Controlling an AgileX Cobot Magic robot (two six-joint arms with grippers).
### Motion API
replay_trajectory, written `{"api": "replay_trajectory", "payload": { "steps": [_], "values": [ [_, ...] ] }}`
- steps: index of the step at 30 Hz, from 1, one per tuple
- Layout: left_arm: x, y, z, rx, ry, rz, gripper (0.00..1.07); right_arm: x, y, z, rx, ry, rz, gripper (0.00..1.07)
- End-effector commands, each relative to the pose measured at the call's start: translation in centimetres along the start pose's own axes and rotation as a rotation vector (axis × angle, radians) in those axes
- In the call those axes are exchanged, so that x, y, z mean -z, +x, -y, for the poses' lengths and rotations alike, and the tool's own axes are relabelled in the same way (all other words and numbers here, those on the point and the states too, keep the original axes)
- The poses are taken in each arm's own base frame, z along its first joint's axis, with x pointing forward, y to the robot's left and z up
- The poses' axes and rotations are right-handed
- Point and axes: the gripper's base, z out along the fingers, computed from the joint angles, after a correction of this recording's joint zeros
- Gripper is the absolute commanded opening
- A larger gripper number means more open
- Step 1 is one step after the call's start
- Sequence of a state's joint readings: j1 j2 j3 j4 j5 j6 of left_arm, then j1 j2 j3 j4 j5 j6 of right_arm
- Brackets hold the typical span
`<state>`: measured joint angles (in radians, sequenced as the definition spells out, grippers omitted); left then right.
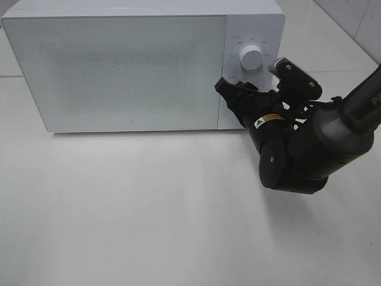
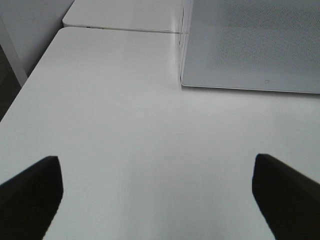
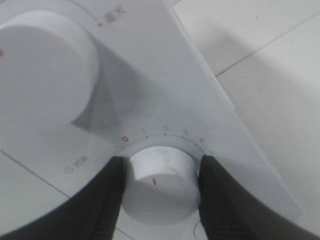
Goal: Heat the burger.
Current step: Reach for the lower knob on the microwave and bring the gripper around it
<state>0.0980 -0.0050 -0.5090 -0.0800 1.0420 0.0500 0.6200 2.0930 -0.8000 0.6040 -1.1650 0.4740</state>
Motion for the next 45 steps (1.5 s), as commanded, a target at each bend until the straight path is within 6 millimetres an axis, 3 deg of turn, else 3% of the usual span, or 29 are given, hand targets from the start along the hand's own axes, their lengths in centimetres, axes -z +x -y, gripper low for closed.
{"api": "replay_trajectory", "payload": {
  "steps": [1,2,7,20,38,43,45],
  "values": [
    [0.2,0.2,0.0,0.004,-0.001,0.020,0.98,-0.6,-0.2,-3.1,-0.214,-0.222,-0.044,0.00],
    [0.2,0.2,0.0,0.004,-0.001,0.020,0.98,-0.6,-0.2,-3.1,-0.343,-0.226,-0.064,0.00],
    [0.2,0.2,0.0,0.004,-0.001,0.020,0.98,-0.6,-0.4,-3.2,-0.595,-0.237,-0.076,0.00],
    [0.2,0.2,0.0,0.004,-0.001,0.020,0.98,-0.3,-1.4,-3.9,-1.057,-0.346,-0.069,0.00],
    [0.2,0.2,0.0,0.004,-0.001,0.020,0.98,-0.4,-1.7,-3.7,-1.052,-0.357,-0.040,0.01],
    [0.2,0.2,0.0,0.004,-0.001,0.020,0.98,-0.4,-1.9,-3.4,-1.045,-0.338,0.002,0.08],
    [0.2,0.2,0.0,0.004,-0.001,0.020,0.98,-0.5,-2.1,-3.2,-1.025,-0.318,0.038,0.16]
  ]
}}
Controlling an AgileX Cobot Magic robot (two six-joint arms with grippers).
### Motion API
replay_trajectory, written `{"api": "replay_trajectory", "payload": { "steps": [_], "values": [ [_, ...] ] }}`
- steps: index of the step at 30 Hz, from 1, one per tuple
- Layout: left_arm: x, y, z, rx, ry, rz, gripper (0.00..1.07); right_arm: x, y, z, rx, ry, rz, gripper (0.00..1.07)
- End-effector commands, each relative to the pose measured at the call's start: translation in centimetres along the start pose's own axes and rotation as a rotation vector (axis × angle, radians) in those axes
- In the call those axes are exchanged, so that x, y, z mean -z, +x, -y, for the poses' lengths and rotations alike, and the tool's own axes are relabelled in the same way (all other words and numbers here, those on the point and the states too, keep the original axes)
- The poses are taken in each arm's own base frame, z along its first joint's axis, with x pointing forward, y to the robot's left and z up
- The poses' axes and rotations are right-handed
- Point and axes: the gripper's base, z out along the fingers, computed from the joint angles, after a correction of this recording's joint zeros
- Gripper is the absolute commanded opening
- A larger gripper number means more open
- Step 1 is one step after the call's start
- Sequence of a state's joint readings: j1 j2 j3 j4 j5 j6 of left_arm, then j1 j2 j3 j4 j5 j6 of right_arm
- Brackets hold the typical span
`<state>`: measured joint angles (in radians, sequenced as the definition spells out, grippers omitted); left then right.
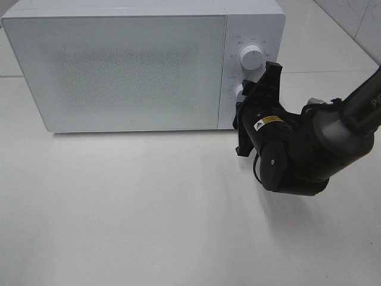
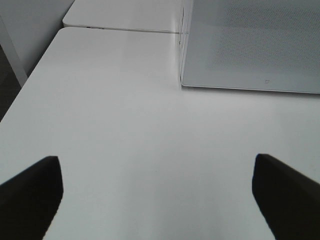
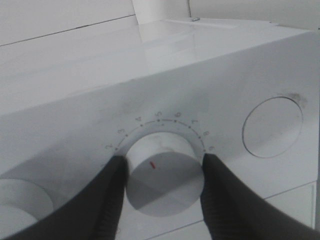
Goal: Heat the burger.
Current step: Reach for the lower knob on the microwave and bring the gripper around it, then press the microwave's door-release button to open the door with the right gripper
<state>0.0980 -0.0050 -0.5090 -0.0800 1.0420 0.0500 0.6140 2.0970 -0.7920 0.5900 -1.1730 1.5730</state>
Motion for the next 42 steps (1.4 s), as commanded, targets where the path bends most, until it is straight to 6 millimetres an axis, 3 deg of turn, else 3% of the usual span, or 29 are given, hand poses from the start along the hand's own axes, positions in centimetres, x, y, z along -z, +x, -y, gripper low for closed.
{"api": "replay_trajectory", "payload": {
  "steps": [1,3,8,19,26,34,42],
  "values": [
    [0.2,0.2,0.0,0.004,-0.001,0.020,0.98,-0.5,2.1,-3.5,0.055,-0.280,-0.122,0.16],
    [0.2,0.2,0.0,0.004,-0.001,0.020,0.98,-0.5,1.9,-3.5,0.057,-0.280,-0.107,0.18],
    [0.2,0.2,0.0,0.004,-0.001,0.020,0.98,-0.6,0.5,-3.5,0.122,-0.268,0.058,0.41],
    [0.2,0.2,0.0,0.004,-0.001,0.020,0.98,-0.2,0.0,-2.9,0.158,-0.232,0.082,0.66],
    [0.2,0.2,0.0,0.004,-0.001,0.020,0.98,1.0,-0.1,-2.6,0.216,-0.164,0.023,0.67],
    [0.2,0.2,0.0,0.004,-0.001,0.020,0.98,3.2,-0.3,-1.8,0.362,0.027,-0.084,0.67],
    [0.2,0.2,0.0,0.004,-0.001,0.020,0.98,5.3,-0.8,-1.4,0.698,0.279,-0.196,0.67]
  ]
}}
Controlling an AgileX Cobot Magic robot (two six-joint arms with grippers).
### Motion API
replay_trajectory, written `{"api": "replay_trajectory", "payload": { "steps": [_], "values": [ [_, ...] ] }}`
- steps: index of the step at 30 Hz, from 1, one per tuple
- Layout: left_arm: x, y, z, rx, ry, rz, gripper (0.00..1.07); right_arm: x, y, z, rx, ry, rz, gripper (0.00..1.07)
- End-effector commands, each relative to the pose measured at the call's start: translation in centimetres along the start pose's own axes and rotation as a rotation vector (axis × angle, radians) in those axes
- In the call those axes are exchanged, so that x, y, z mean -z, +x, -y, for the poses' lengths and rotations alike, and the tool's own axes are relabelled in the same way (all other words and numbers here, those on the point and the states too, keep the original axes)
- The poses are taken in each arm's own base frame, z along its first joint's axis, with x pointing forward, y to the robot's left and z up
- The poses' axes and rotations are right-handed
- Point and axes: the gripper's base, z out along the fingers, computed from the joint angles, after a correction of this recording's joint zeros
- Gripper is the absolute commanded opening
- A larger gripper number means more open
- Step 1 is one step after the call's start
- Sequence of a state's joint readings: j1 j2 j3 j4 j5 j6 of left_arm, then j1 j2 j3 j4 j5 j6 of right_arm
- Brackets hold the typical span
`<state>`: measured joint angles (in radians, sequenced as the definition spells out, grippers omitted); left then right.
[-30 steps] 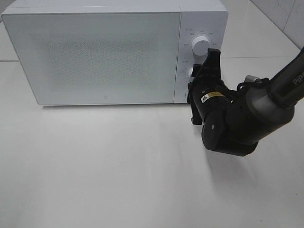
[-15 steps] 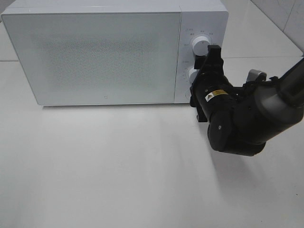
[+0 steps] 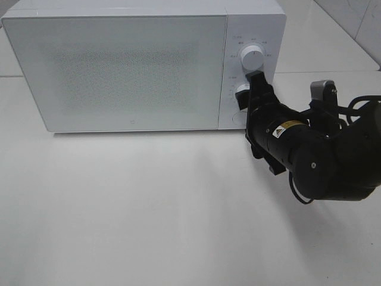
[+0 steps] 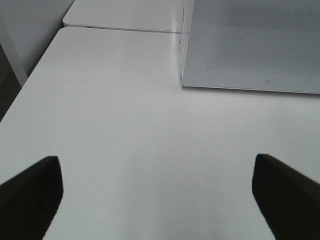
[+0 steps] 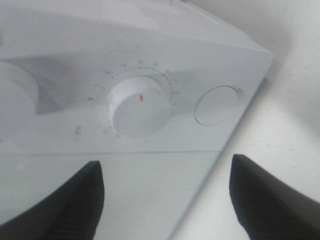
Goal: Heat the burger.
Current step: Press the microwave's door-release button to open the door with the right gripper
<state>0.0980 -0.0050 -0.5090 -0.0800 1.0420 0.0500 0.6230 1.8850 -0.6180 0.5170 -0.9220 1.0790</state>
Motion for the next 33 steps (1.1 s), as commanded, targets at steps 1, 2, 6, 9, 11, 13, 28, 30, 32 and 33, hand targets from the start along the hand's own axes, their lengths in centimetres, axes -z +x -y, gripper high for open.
{"api": "replay_trajectory", "payload": {
  "steps": [1,2,6,9,11,13,28,30,32,33],
  "values": [
    [0.2,0.2,0.0,0.004,-0.001,0.020,0.98,1.0,-0.4,-0.1,0.293,0.136,-0.123,0.67],
    [0.2,0.2,0.0,0.004,-0.001,0.020,0.98,1.0,-0.4,-0.1,0.293,0.136,-0.123,0.67],
    [0.2,0.2,0.0,0.004,-0.001,0.020,0.98,2.0,-1.8,-0.9,0.575,0.181,-0.221,0.67],
    [0.2,0.2,0.0,0.004,-0.001,0.020,0.98,2.5,-2.6,-1.8,0.741,0.160,-0.278,0.67],
    [0.2,0.2,0.0,0.004,-0.001,0.020,0.98,2.9,-3.1,-2.5,0.847,0.152,-0.327,0.67],
    [0.2,0.2,0.0,0.004,-0.001,0.020,0.98,3.3,-3.6,-3.2,0.930,0.154,-0.372,0.67],
    [0.2,0.2,0.0,0.004,-0.001,0.020,0.98,8.7,-5.9,-7.0,1.241,0.298,-0.573,0.67],
    [0.2,0.2,0.0,0.004,-0.001,0.020,0.98,10.2,-6.3,-7.1,1.275,0.332,-0.614,0.67],
    [0.2,0.2,0.0,0.004,-0.001,0.020,0.98,11.2,-6.6,-7.2,1.301,0.349,-0.639,0.67],
    [0.2,0.2,0.0,0.004,-0.001,0.020,0.98,11.8,-6.7,-7.3,1.314,0.353,-0.648,0.67]
  ]
}}
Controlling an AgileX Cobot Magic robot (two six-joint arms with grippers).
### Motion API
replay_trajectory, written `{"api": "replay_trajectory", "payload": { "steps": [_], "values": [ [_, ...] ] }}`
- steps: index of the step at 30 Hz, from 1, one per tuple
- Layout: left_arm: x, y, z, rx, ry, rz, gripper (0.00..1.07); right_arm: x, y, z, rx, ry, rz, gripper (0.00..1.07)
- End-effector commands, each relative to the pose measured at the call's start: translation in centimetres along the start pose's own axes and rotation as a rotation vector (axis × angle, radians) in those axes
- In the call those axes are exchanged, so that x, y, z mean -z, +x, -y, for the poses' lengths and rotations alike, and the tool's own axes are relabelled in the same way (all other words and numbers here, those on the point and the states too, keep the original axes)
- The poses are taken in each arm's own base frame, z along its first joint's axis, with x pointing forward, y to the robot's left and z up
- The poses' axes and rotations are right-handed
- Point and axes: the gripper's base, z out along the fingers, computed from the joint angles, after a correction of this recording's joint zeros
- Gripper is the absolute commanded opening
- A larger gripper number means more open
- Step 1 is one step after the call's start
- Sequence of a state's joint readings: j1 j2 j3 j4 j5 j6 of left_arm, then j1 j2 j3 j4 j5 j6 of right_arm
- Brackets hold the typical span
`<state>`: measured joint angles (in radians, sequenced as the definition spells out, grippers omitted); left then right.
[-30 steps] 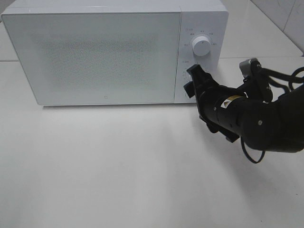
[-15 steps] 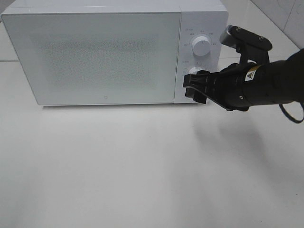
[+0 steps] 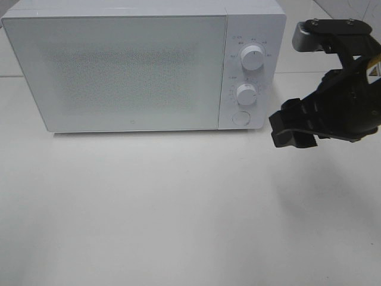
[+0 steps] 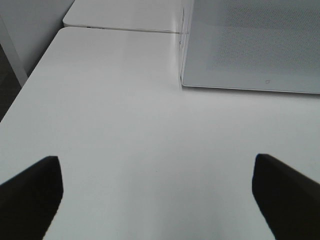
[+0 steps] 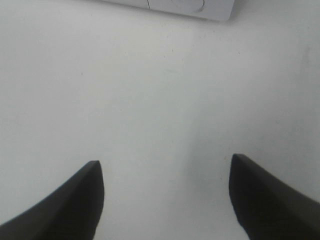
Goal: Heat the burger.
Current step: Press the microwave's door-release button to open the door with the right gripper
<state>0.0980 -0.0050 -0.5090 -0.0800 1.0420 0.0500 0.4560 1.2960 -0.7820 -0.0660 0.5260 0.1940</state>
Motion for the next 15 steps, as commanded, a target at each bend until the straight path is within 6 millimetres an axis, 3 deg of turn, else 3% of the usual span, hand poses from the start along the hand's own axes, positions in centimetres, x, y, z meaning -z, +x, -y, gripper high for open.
{"api": "replay_trajectory", "payload": {
  "steps": [1,6,12,14,15],
  "values": [
    [0.2,0.2,0.0,0.004,-0.001,0.020,0.98,0.9,0.3,0.2,0.042,0.013,-0.023,0.67],
    [0.2,0.2,0.0,0.004,-0.001,0.020,0.98,4.0,1.5,0.6,0.082,0.020,-0.028,0.70],
    [0.2,0.2,0.0,0.004,-0.001,0.020,0.98,5.9,2.5,0.8,0.075,0.022,-0.038,0.71],
    [0.2,0.2,0.0,0.004,-0.001,0.020,0.98,8.3,3.8,1.1,0.079,0.024,0.020,0.71],
    [0.2,0.2,0.0,0.004,-0.001,0.020,0.98,8.3,3.8,1.1,0.079,0.024,0.020,0.71]
  ]
}}
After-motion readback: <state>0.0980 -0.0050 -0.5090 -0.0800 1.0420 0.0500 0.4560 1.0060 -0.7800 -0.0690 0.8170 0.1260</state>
